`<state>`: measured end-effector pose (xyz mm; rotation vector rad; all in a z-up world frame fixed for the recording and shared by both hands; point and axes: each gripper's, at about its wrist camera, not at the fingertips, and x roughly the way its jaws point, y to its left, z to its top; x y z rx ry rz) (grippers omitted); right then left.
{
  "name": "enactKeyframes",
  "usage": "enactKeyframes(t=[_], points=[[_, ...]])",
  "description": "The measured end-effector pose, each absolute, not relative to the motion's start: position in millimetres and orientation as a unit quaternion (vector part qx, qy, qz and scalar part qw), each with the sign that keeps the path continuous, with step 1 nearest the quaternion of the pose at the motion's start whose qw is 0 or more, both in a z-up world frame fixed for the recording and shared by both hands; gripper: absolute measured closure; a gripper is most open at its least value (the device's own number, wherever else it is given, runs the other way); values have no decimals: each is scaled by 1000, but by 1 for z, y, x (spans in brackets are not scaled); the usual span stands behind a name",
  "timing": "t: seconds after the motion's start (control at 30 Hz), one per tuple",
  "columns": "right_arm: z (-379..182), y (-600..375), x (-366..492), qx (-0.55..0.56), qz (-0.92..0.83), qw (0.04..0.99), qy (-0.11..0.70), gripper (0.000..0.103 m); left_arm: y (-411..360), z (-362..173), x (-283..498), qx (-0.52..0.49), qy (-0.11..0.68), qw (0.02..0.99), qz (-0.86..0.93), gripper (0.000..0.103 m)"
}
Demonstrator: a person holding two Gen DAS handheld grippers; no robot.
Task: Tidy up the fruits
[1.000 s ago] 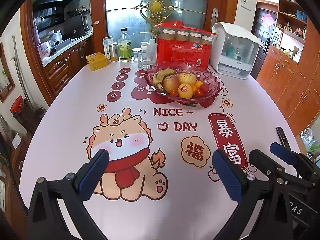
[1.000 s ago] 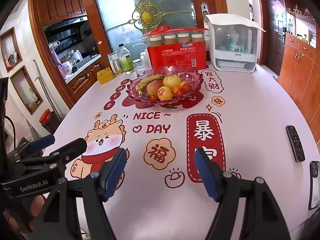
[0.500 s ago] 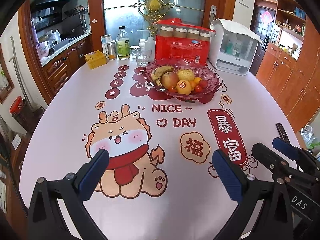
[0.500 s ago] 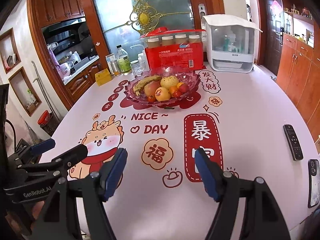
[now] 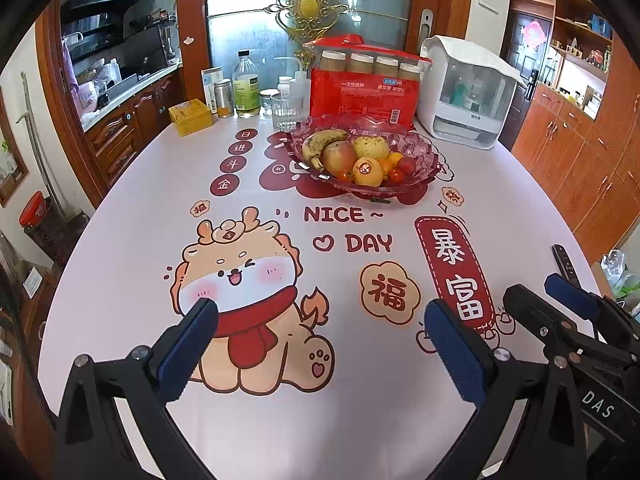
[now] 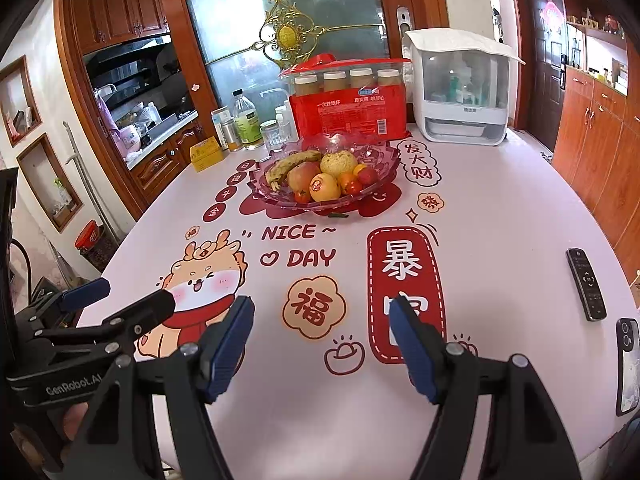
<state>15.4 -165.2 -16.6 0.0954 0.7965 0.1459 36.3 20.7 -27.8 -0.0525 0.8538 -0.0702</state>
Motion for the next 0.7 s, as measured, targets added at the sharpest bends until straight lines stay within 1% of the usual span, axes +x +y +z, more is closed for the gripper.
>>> enactKeyframes(t=[0.7], points=[[-22,-169,21,50,60,916,394,32,16,-34,38,-21,428,902,-48,1]])
